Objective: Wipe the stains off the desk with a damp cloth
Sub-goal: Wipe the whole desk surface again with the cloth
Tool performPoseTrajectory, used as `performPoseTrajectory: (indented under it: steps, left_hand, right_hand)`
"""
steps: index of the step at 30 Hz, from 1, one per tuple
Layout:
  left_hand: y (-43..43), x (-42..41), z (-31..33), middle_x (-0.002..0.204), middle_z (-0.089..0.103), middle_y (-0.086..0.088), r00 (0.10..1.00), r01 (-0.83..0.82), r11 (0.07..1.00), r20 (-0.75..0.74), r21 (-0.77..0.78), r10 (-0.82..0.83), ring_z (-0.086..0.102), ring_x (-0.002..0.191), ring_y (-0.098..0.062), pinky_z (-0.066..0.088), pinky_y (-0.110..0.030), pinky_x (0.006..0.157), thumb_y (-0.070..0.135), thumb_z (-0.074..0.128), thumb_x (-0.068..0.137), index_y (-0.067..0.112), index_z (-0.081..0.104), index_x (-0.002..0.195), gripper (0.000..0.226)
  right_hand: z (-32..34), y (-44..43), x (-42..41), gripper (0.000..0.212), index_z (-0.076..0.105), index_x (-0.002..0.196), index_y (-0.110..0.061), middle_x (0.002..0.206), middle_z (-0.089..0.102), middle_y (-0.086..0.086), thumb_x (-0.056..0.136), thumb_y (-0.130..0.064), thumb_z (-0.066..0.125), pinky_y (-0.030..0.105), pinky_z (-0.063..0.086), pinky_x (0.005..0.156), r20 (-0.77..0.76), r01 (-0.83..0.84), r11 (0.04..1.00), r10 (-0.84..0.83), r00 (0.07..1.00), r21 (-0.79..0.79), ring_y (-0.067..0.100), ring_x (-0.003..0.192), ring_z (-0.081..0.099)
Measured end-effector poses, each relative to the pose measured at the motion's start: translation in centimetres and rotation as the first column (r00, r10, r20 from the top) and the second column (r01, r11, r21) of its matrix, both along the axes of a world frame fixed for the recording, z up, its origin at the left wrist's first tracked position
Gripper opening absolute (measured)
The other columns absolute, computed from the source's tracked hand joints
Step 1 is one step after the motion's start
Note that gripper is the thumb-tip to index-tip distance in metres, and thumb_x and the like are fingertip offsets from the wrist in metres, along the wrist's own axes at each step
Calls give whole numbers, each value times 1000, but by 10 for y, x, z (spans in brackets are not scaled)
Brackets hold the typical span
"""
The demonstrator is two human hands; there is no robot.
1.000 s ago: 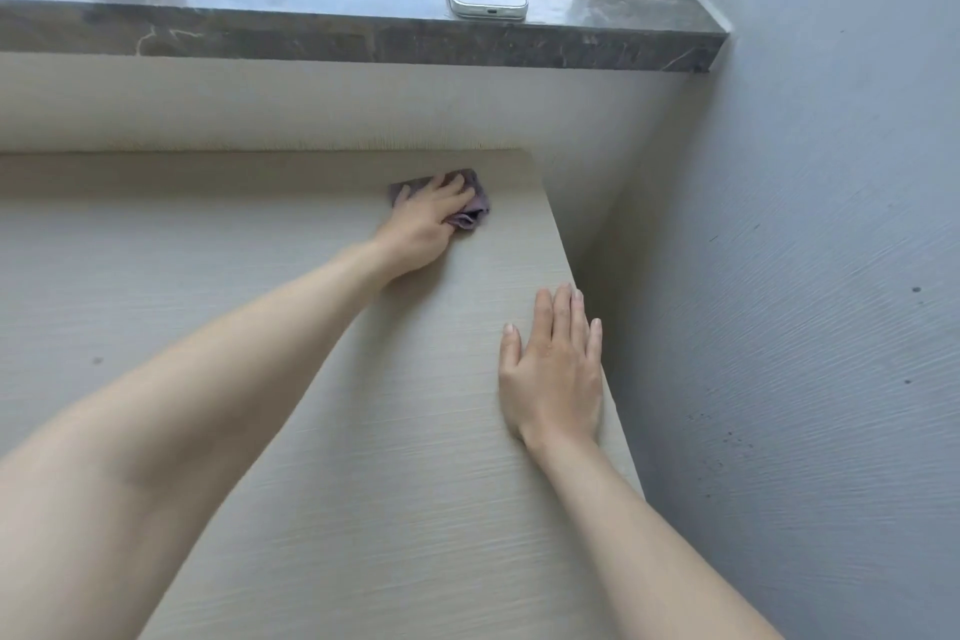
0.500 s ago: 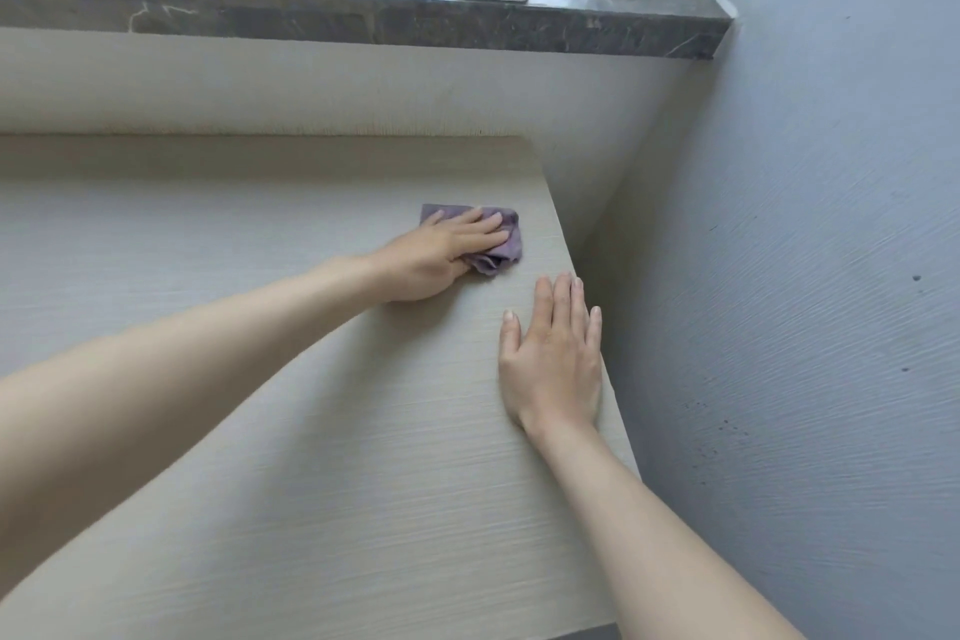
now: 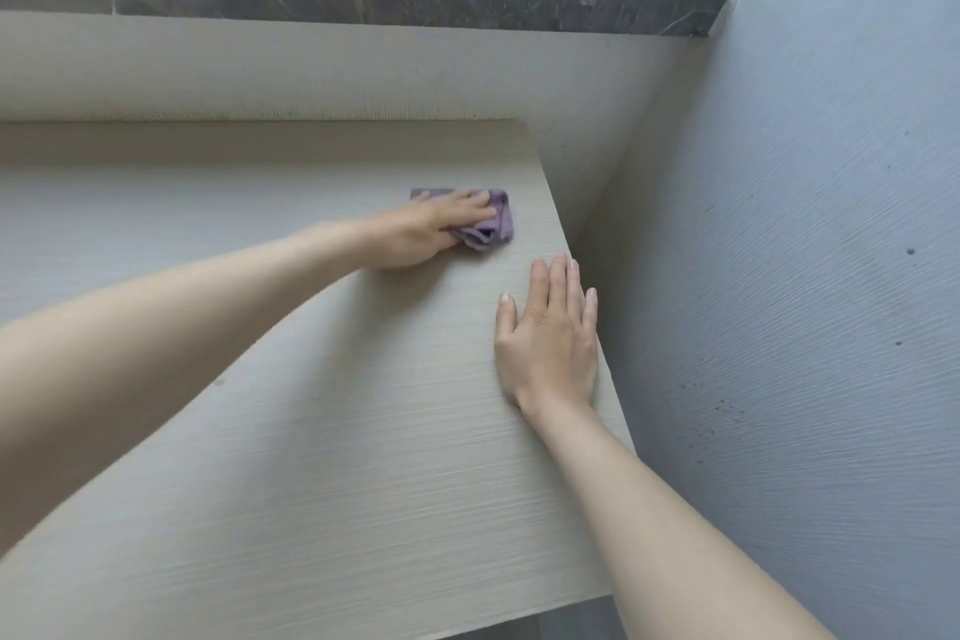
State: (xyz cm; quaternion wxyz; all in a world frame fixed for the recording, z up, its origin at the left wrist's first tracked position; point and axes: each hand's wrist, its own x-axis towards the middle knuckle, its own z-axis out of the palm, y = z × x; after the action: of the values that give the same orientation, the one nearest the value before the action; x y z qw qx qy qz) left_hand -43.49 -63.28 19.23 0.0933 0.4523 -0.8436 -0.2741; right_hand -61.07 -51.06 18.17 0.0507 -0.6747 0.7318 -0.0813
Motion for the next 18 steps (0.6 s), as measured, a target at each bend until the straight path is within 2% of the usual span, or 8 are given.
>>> performPoseTrajectory:
  steps: [3, 4, 7, 10, 11, 15, 16, 18]
  left_hand:
    - [-11, -18, 7, 158, 9, -1, 969, -244, 970, 41, -12, 244, 2, 147, -18, -2, -43, 116, 7, 37, 98, 18, 27, 148, 52]
    - [-4, -28, 7, 159, 7, 0, 960, -270, 962, 58, -48, 272, 0, 147, -18, -3, -44, 116, 11, 36, 99, 20, 25, 149, 52]
    - [30, -35, -4, 159, 2, 4, 989, -121, 991, 74, -52, 125, -5, 146, -16, -4, -43, 115, 18, 35, 101, 23, 19, 149, 51]
    - [28, -7, -3, 159, 0, 2, 994, 45, 998, 98, -34, -42, -5, 146, -13, -2, -42, 117, 17, 34, 102, 23, 16, 150, 51]
    - [21, -1, -1, 159, 0, 2, 994, 21, 999, 112, -31, -17, -4, 146, -13, -2, -42, 117, 17, 33, 102, 23, 15, 150, 52]
    - [16, -19, 5, 159, 2, 2, 939, -316, 945, 113, -87, 324, -3, 147, -16, -2, -44, 116, 15, 30, 101, 23, 16, 150, 52]
    - [23, -29, 4, 159, 2, 3, 936, -319, 942, 121, -109, 331, -3, 147, -17, -1, -46, 116, 15, 30, 101, 23, 15, 151, 52]
    - [40, -35, -3, 159, 0, 4, 963, -210, 969, 146, -128, 228, -4, 147, -16, 0, -48, 116, 14, 30, 101, 23, 14, 151, 53]
  right_hand:
    - [1, 0, 0, 61, 12, 152, -13, 160, 3, 6, 99, -42, 23, 36, -5, 119, 2, 7, 1000, -7, 1000, 5, 16, 147, -4]
    - [1, 0, 0, 61, 13, 152, -13, 160, 4, 6, 99, -42, 23, 36, -5, 119, 1, 9, 1000, -9, 1000, 2, 16, 147, -4]
    - [1, 0, 0, 61, 13, 152, -12, 160, 4, 6, 99, -42, 23, 36, -4, 119, 1, 4, 1000, -4, 1000, -1, 17, 147, -3]
    - [-1, 0, 0, 61, 14, 151, -12, 160, 4, 7, 99, -42, 24, 37, -4, 119, 6, -1, 1000, 1, 1000, -11, 17, 147, -3]
    - [0, 0, -1, 61, 14, 151, -12, 160, 4, 7, 99, -41, 24, 37, -4, 119, 4, 0, 1000, 0, 1000, -12, 17, 147, -2]
    - [0, 0, 0, 61, 13, 152, -13, 160, 4, 7, 99, -42, 23, 37, -3, 120, 2, 3, 1000, -3, 1000, -9, 17, 147, -3]
    - [0, 0, 0, 61, 13, 152, -13, 160, 4, 6, 99, -42, 22, 37, -3, 120, -1, 3, 1000, -3, 1000, -6, 17, 147, -3]
    - [0, 1, 0, 61, 12, 152, -13, 160, 3, 6, 99, -42, 22, 37, -4, 120, 0, 4, 1000, -4, 1000, -5, 17, 147, -4]
